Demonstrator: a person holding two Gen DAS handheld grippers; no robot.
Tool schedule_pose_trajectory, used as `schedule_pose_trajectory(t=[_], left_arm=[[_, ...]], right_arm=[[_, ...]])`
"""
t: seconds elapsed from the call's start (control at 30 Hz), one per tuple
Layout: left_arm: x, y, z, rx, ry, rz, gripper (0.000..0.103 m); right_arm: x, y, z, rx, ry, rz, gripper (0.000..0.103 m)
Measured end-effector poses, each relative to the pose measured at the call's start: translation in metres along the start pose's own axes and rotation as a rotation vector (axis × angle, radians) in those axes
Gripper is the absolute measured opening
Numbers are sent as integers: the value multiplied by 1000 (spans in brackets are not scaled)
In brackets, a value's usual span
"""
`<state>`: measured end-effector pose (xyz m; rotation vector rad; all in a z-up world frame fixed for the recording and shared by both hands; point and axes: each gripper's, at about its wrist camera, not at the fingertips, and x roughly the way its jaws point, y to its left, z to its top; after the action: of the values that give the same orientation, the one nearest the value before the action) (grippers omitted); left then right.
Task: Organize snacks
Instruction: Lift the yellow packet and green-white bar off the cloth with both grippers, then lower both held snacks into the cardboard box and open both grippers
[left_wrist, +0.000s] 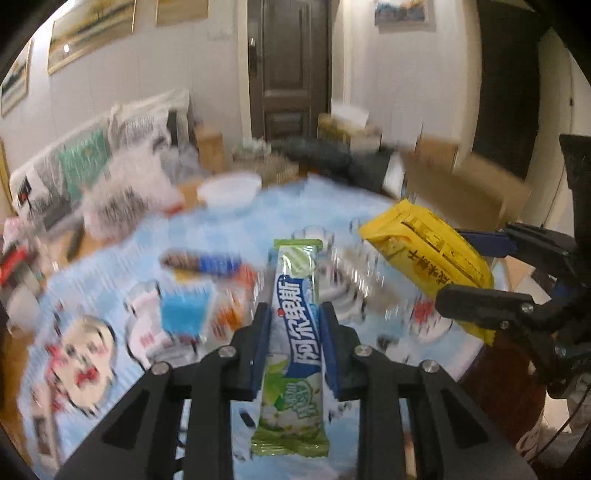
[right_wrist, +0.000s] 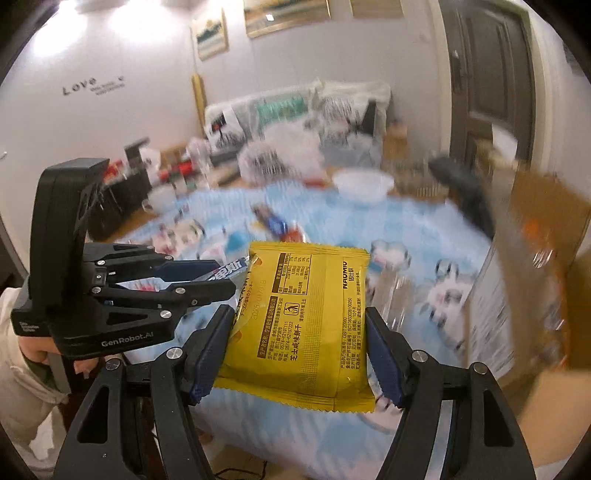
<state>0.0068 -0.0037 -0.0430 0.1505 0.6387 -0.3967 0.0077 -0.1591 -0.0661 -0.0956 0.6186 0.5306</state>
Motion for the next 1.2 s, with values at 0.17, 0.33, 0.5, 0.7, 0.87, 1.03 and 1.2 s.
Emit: schedule_pose_trajectory(t=[0.17,0.33,0.5,0.7,0.87,1.03,1.2], left_arm=[[-28,-15,54,51,-116,-14,24],[-28,-54,104,99,-177,-114,24],[2,-109,142,137,-158,-234,24],[60,-176,165,182,-58,-295,24],[96,-205,161,197,37,-310,24],[121,-212,154,170,115,-327,27],[119,-205,155,165,99,-320,54]], right_arm=[[-41,-15,35,-12,-106,-25,66],[-81,-55,51,22,-168,-140,66],[-98,-109,45,83,-148,-258,66],[-90,-167,24,154,-58,-318,66],[-81,-183,10,155,-18,-319,66],[-69,-190,4,128,28,-315,67],[-62,-193,-1,125,56,-336,70]])
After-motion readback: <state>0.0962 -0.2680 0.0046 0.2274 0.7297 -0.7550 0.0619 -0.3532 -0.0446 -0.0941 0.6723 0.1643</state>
